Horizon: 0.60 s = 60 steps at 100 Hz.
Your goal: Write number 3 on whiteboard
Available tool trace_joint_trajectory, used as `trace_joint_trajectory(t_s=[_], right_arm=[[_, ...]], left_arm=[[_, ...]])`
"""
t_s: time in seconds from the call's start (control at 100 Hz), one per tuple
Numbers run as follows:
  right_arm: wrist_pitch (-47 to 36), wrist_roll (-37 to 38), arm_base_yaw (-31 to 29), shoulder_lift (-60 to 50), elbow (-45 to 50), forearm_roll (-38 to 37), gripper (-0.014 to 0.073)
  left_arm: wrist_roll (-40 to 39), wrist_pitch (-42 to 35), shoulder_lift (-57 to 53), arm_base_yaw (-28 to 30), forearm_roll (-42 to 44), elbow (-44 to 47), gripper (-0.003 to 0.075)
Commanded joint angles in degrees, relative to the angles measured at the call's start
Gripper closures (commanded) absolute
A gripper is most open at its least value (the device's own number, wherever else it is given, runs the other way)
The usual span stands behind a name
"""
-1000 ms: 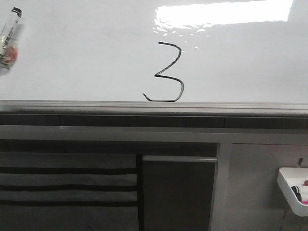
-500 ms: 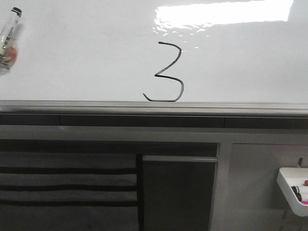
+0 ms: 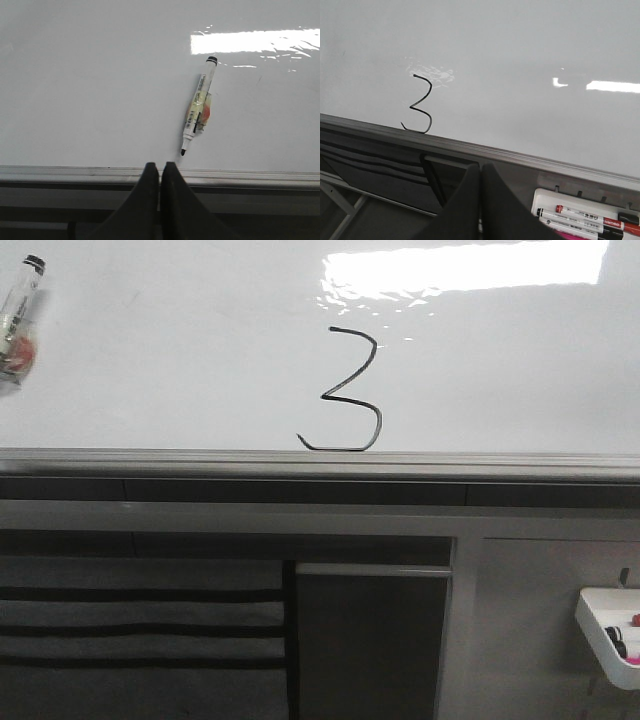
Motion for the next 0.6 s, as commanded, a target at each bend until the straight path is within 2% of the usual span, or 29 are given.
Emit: trace_joint_trajectory(t_s=[0.0,0.35,0.45,0.59], right_arm=[[-4.53,-0.07,-0.33,0.78,-1.5,-1.02,0.0668],[-4.92,-0.07,-2.01,-0.84,0.13,-1.02,0.0668],[-6.69,-0.07,-6.88,-3.29,3.38,-1.02,0.0668],[-18.01,-0.07,-15.09,-8.65,11.56,-1.02,0.0668]], left_arm=[[-0.56,-3.99,-1.76,0.09,0.04,0.15,0.0738],[-0.56,-3.99,-1.76,0.09,0.04,0.15,0.0738],[-0.56,-3.99,-1.76,0.09,0.04,0.15,0.0738],[-0.56,-3.99,-1.76,0.09,0.04,0.15,0.0738]])
